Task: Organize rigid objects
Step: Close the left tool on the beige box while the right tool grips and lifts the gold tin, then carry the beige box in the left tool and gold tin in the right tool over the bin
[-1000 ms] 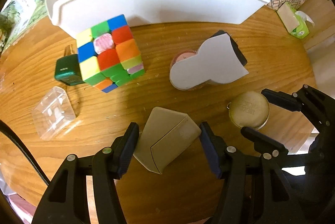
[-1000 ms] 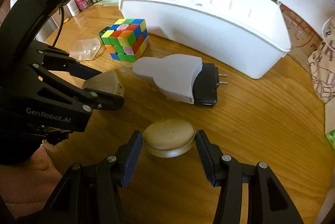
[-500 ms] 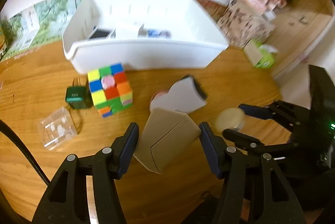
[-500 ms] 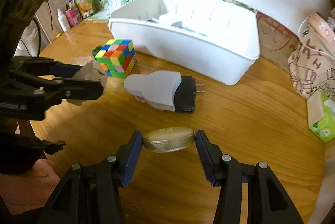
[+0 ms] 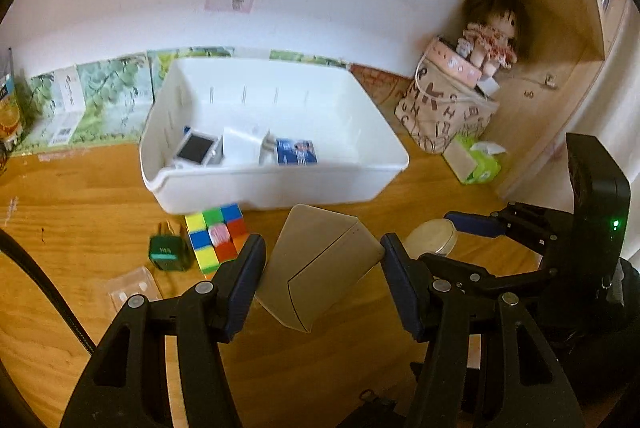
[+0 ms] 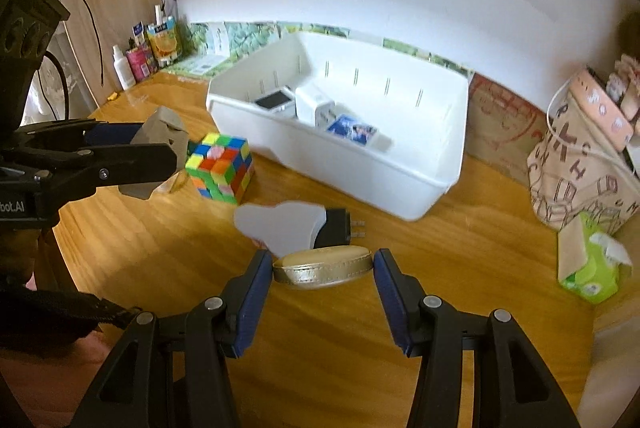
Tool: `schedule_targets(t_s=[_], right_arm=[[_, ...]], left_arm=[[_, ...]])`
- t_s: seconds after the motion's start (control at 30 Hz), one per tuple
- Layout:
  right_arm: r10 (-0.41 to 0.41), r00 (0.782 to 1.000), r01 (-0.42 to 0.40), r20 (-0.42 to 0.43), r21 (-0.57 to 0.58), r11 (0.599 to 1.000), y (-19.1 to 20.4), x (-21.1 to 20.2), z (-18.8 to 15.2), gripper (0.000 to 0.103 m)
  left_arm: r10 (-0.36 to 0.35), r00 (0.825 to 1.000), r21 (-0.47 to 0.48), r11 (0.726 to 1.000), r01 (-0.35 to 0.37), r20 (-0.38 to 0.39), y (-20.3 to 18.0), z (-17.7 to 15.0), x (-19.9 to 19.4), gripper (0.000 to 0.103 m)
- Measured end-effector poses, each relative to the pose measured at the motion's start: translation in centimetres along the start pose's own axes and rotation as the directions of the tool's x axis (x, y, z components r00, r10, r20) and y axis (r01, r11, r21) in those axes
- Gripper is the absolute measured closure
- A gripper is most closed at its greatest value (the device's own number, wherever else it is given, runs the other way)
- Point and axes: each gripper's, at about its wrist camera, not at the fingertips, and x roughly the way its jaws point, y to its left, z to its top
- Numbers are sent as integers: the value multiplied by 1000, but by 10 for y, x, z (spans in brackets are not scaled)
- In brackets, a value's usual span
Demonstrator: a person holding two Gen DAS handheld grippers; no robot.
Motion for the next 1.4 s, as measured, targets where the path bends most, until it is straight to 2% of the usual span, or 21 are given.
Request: schedule_targets(t_s=[0.47, 0.73, 0.97, 1.17, 1.27, 1.4], right_arm=[[10, 996, -7, 94, -42, 999, -8, -3, 47, 50], [17, 987, -19, 161, 10, 1000, -26, 10, 66, 50], [26, 973, -40, 230, 56, 998, -40, 24, 77, 50], [12, 972, -34, 237, 89, 995, -50, 43, 79, 50], [9, 970, -36, 242, 104, 994, -55, 52, 80, 58], [10, 976, -38, 219, 124, 992, -61, 65, 81, 58]], left_arm=[[16, 992, -17, 1000, -14, 127, 15, 48, -8, 40], [6, 985, -32, 1000, -1, 170, 24, 69, 0, 42], [3, 988, -55, 998, 6, 151, 33, 80, 23, 42], [10, 994, -92, 996, 0, 112, 41, 83, 50, 42], [18, 996, -103, 995, -8, 92, 44, 83, 61, 42], [31, 998, -112, 993, -24, 63, 48, 83, 75, 42]])
